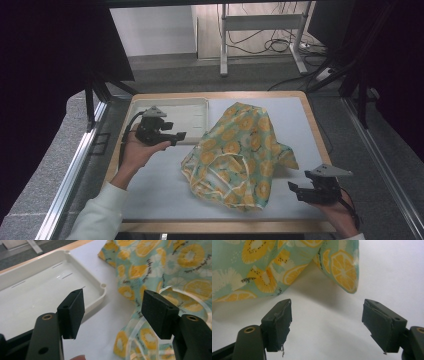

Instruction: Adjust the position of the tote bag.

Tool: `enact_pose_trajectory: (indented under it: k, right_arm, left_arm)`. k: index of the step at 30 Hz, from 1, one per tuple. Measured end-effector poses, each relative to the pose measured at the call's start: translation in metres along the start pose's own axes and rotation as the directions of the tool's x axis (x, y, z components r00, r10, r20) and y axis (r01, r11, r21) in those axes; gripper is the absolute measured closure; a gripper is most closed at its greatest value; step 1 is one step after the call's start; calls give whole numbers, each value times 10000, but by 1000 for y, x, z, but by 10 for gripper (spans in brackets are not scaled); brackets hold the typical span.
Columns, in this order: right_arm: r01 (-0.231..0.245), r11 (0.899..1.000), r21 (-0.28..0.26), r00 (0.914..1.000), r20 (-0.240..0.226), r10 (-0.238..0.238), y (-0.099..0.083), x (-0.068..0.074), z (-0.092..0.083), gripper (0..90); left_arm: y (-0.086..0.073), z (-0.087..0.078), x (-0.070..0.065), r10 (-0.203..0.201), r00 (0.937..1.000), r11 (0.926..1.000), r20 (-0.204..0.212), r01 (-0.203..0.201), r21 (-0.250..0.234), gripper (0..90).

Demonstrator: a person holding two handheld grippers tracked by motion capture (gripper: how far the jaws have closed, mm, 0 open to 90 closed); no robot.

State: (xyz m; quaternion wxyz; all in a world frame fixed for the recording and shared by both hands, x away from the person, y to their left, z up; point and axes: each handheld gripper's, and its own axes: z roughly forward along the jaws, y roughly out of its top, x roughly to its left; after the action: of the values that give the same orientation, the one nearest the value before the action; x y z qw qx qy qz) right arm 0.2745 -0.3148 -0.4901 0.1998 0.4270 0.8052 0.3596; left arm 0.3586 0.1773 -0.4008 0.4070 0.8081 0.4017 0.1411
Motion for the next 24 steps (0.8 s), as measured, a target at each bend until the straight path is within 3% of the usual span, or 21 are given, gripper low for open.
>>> enact_pose_trajectory:
  k: [4, 7, 14, 18, 24]
  right_arm:
    - [-44, 10000, 41, 10000, 83, 44, -4, 1, -3, 244]
    - [-137, 9999, 33, 9997, 206, 137, -8, 0, -8, 244]
    - [-212, 9998, 41, 9993, 318, 211, -11, -1, -13, 244]
    - [-199, 9998, 89, 9994, 293, 196, -11, 0, -11, 243]
    - [-144, 9997, 179, 9996, 257, 140, -11, 0, -8, 244]
  left_arm:
    - [9, 8, -4, 184, 9997, 9998, 134, -183, -19, 348]
    - [18, 17, 0, 21, 9996, 10000, 268, -21, 13, 348]
    - [20, 33, 10, -168, 9994, 9997, 298, 162, 184, 348]
    - [22, 36, 14, -279, 9994, 9995, 211, 277, 132, 342]
    - [33, 37, 9, -40, 9998, 10000, 209, 41, -48, 295]
